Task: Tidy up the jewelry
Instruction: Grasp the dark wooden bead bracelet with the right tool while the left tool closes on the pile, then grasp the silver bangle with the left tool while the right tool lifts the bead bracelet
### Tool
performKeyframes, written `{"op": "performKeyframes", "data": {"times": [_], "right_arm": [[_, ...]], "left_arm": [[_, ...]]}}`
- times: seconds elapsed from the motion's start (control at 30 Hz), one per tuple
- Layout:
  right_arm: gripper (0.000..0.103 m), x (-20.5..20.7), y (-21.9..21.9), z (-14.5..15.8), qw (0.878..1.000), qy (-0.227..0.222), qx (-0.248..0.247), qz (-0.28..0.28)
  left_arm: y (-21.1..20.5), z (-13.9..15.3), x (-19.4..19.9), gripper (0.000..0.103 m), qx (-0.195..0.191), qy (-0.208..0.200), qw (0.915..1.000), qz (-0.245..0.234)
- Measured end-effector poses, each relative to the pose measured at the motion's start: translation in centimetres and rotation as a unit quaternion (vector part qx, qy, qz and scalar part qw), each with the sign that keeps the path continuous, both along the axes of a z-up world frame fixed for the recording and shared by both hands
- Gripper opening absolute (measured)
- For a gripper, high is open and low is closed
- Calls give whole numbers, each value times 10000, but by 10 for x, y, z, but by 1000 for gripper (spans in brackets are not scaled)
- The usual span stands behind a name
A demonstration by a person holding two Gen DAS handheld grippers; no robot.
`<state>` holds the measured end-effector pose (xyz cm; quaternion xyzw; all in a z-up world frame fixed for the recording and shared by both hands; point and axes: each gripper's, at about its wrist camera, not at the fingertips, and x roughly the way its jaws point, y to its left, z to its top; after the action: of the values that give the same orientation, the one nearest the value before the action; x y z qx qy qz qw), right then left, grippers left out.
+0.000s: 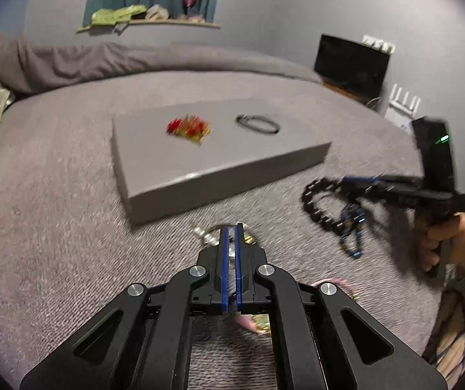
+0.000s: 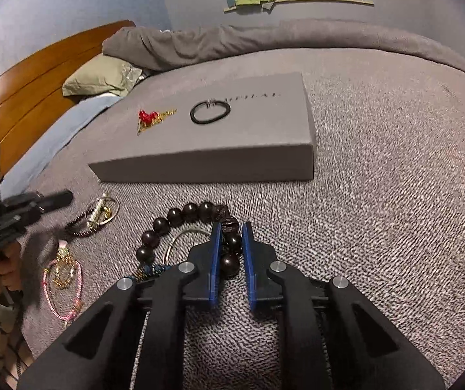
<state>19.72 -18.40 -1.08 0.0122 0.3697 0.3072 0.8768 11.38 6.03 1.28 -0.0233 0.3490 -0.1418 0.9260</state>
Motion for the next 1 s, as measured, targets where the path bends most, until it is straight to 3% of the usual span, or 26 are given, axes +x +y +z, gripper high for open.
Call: {"op": "performKeyframes", "data": {"times": [0.07, 0.13, 0.23, 0.37, 0.43, 0.57, 0.63, 0.77, 0.83, 1.0], "right_arm": [[13, -2, 0, 5, 10000, -89, 5, -16], [13, -4, -2, 8, 9999, -162, 13, -45], [13, -4, -5, 10, 9997, -200, 26, -108], [13, -6, -8, 12, 9996, -247, 1, -149], [13, -6, -7, 10, 9996, -233, -39, -150], [13, -4, -5, 6, 9997, -179, -95, -159], [13, -3, -3, 5, 9997, -175, -99, -157], [13, 0, 0, 1, 9997, -118, -132, -161], [13, 2, 2, -1, 9997, -79, -154, -158], [13, 3, 6, -2, 9997, -83, -175, -147]], "left_arm": [[0, -4, 1, 5, 40, 71, 10000, -4], [-3, -6, 1, 21, 157, 85, 9998, 12], [-7, -8, 3, 36, 219, 96, 9997, 16], [-9, -12, 7, 42, 270, 178, 9995, 46], [-11, -14, 9, 62, 417, 154, 9989, 124], [-13, -17, 17, 61, 310, 251, 9992, 77], [-14, -20, 22, 48, 206, 354, 9992, 39], [-17, -23, 27, 49, 286, 386, 9988, 59], [-20, -23, 26, 55, 451, 334, 9984, 73], [-31, -25, 24, 56, 771, 289, 9966, -40]]}}
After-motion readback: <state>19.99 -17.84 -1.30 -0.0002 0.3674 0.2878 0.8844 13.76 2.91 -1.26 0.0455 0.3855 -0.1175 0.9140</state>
